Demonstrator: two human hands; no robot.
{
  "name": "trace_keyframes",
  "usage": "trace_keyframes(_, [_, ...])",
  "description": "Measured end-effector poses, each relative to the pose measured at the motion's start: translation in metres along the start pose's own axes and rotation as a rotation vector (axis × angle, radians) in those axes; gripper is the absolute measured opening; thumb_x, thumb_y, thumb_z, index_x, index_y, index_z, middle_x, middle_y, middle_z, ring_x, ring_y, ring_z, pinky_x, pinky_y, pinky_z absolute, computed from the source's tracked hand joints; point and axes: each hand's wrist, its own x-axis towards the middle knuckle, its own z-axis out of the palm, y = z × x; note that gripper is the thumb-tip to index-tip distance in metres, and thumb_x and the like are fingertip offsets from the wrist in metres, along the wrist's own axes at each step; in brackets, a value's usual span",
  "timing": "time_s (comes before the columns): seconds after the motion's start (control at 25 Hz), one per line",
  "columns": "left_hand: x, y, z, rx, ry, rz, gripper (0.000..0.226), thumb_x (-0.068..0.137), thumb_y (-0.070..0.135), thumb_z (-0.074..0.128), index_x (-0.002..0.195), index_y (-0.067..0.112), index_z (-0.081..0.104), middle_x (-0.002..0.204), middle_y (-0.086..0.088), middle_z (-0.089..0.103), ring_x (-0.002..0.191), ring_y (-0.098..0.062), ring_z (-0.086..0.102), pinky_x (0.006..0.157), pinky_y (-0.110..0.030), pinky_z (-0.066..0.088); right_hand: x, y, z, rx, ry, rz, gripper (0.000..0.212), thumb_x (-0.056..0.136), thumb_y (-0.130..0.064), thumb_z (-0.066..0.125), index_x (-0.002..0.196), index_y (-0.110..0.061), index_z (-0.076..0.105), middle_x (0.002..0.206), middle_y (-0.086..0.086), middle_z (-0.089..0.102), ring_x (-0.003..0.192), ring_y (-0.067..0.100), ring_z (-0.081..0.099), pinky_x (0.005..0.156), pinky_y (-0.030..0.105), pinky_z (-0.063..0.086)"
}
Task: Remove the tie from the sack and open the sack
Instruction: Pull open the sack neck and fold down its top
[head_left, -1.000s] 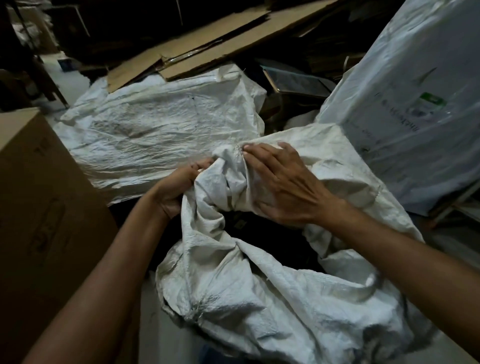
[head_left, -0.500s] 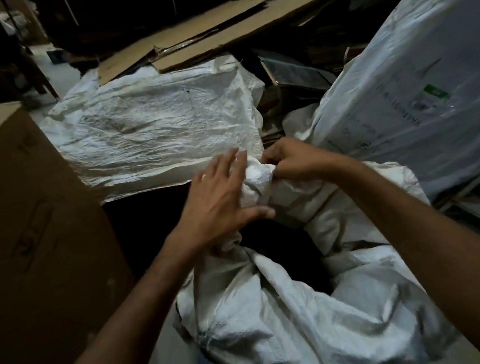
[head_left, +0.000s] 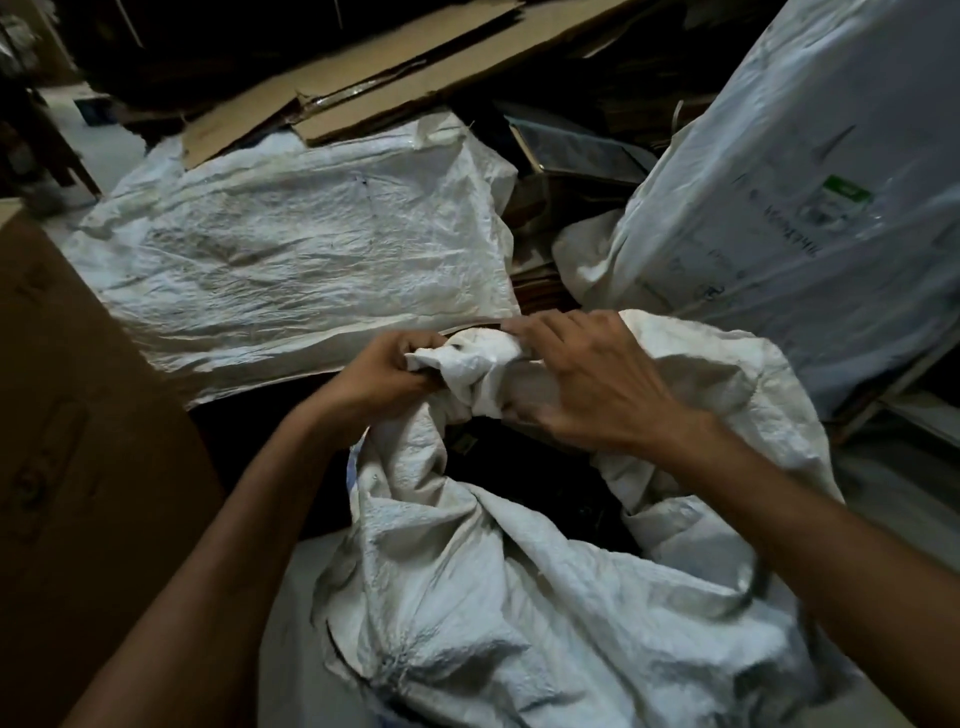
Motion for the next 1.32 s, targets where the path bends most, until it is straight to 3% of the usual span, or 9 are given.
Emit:
trace_keyframes(0.08, [0.0, -0.001, -0.005, -0.071, -0.005, -0.052, 0.022, 0.089, -0.011, 0.07, 0.093, 0.011, 0.07, 0.08, 0.006, 0.075, 0.076, -0.003, 0.069, 0.07, -0.017, 0.054, -0.003, 0.0, 0.006, 0.012, -0.038, -0.015, 0.085, 0.077, -0.075, 0.061, 0.145, -0.028, 0.042, 0.12, -0.005, 0.063, 0.093, 0.018, 0.061, 0.081, 0.039, 0.047])
trace_keyframes(0.24, [0.008, -0.008, -0.016, 0.081, -0.076, -0.14, 0.024, 0.088, -0.007, 0.072, 0.098, 0.015, 0.07, 0.086, 0.003, 0.075, 0.079, -0.007, 0.068, 0.074, -0.025, 0.053, 0.021, 0.014, 0.0, 0.251, -0.039, 0.157, 0.03, 0.09, -0.058, 0.063, 0.109, -0.035, 0.068, 0.087, -0.002, 0.073, 0.082, 0.026, 0.069, 0.066, 0.033, 0.042])
trace_keyframes(0.44, [0.02, -0.001, -0.031, 0.075, -0.175, -0.246, 0.036, 0.085, 0.025, 0.082, 0.119, 0.025, 0.072, 0.111, 0.006, 0.078, 0.104, -0.013, 0.073, 0.089, -0.03, 0.056, 0.057, 0.039, -0.013, 0.897, -0.394, 0.33, 0.043, 0.095, -0.042, 0.068, 0.096, 0.0, 0.074, 0.079, 0.006, 0.065, 0.066, 0.014, 0.057, 0.061, 0.027, 0.046])
trace_keyframes(0.68, [0.006, 0.012, 0.005, 0.614, 0.12, 0.39, 0.055, 0.08, 0.037, 0.074, 0.131, 0.024, 0.058, 0.142, 0.003, 0.048, 0.127, -0.013, 0.053, 0.101, -0.032, 0.048, 0.071, 0.049, -0.015, 1.082, -0.543, 0.826, 0.022, 0.094, -0.025, 0.068, 0.094, -0.004, 0.074, 0.076, 0.012, 0.076, 0.066, 0.026, 0.071, 0.065, 0.03, 0.057])
trace_keyframes(0.8, [0.005, 0.013, 0.034, 0.903, 0.152, 0.293, 0.066, 0.082, 0.057, 0.072, 0.134, 0.026, 0.047, 0.145, 0.003, 0.042, 0.113, -0.014, 0.056, 0.083, -0.035, 0.051, 0.068, 0.046, -0.014, 1.157, -0.552, 0.874, 0.023, 0.095, -0.024, 0.066, 0.1, -0.003, 0.074, 0.081, 0.014, 0.076, 0.068, 0.026, 0.071, 0.069, 0.033, 0.058])
trace_keyframes(0.92, [0.014, 0.004, 0.047, 1.019, 0.235, 0.224, 0.06, 0.087, 0.041, 0.075, 0.133, 0.025, 0.041, 0.127, -0.001, 0.052, 0.093, -0.028, 0.064, 0.065, -0.038, 0.048, 0.063, 0.047, -0.007, 0.909, -0.366, 0.704, 0.024, 0.09, -0.037, 0.071, 0.093, -0.013, 0.07, 0.08, 0.005, 0.073, 0.07, 0.022, 0.069, 0.065, 0.029, 0.051])
trace_keyframes(1.08, [0.02, -0.003, 0.031, 0.726, 0.263, 0.225, 0.042, 0.09, 0.026, 0.073, 0.123, 0.025, 0.048, 0.103, 0.002, 0.065, 0.084, -0.024, 0.064, 0.069, -0.039, 0.05, 0.026, 0.026, 0.009, 0.261, 0.076, 0.155, 0.058, 0.076, -0.048, 0.078, 0.127, -0.031, 0.057, 0.126, -0.004, 0.057, 0.113, 0.021, 0.054, 0.093, 0.039, 0.045])
trace_keyframes(1.2, [0.031, -0.014, 0.014, 0.373, 0.152, 0.1, 0.034, 0.09, 0.017, 0.077, 0.115, 0.026, 0.055, 0.093, 0.002, 0.067, 0.078, -0.007, 0.063, 0.074, -0.032, 0.052, 0.005, 0.02, 0.025, 0.037, 0.046, 0.031, 0.076, 0.073, -0.033, 0.085, 0.138, -0.029, 0.048, 0.13, 0.0, 0.057, 0.108, 0.024, 0.056, 0.086, 0.041, 0.046])
trace_keyframes(1.32, [0.037, -0.025, 0.008, -0.066, 0.003, 0.014, 0.03, 0.092, 0.001, 0.072, 0.112, 0.018, 0.058, 0.109, -0.006, 0.07, 0.098, -0.018, 0.069, 0.086, -0.032, 0.058, 0.006, 0.023, 0.038, -0.105, 0.118, -0.058, 0.064, 0.082, -0.012, 0.075, 0.139, -0.023, 0.05, 0.121, 0.005, 0.062, 0.092, 0.027, 0.059, 0.07, 0.039, 0.048])
